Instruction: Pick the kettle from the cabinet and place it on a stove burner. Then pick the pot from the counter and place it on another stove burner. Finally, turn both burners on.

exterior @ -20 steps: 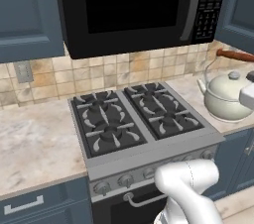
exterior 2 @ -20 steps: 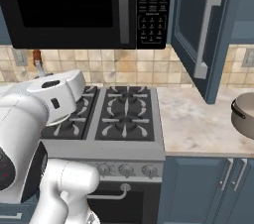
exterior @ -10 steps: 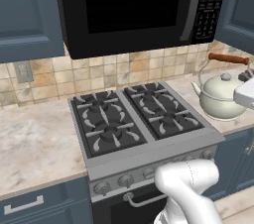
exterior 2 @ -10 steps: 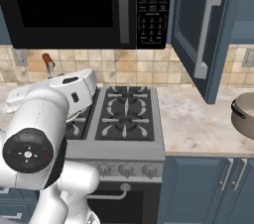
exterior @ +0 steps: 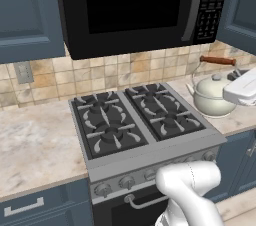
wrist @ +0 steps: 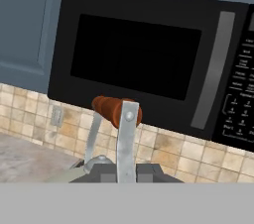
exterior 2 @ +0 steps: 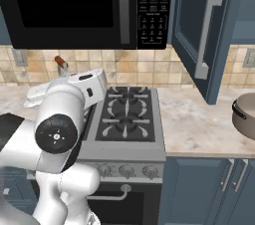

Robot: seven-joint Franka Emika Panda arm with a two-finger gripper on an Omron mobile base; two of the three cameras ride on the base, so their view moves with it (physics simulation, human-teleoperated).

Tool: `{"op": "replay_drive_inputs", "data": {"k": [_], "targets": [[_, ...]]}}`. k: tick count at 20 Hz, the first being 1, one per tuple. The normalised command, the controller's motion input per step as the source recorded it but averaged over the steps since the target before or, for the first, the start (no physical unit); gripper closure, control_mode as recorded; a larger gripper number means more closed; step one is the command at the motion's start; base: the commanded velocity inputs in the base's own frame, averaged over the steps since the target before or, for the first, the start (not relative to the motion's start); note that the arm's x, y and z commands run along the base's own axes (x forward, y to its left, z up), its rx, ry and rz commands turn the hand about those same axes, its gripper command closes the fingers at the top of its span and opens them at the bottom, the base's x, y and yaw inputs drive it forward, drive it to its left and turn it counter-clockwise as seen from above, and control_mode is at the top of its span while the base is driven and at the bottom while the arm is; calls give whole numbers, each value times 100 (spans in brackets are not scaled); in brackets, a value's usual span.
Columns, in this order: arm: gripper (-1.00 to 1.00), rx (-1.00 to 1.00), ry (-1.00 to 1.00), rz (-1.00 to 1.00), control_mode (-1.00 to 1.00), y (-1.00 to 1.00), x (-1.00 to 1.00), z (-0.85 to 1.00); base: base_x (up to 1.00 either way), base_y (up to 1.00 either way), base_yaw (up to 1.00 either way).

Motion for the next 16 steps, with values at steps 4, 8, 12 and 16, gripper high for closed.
{"op": "replay_drive_inputs", "data": {"k": [4,8,12,16], "targets": [[100,0,0,1,-100,0,43,-34,0,0,0],[100,0,-1,1,-100,0,45,-34,0,0,0],[100,0,-1,1,-100,-1,45,-31,0,0,0],[100,0,-2,0,-100,-1,47,-27,0,0,0]]}}
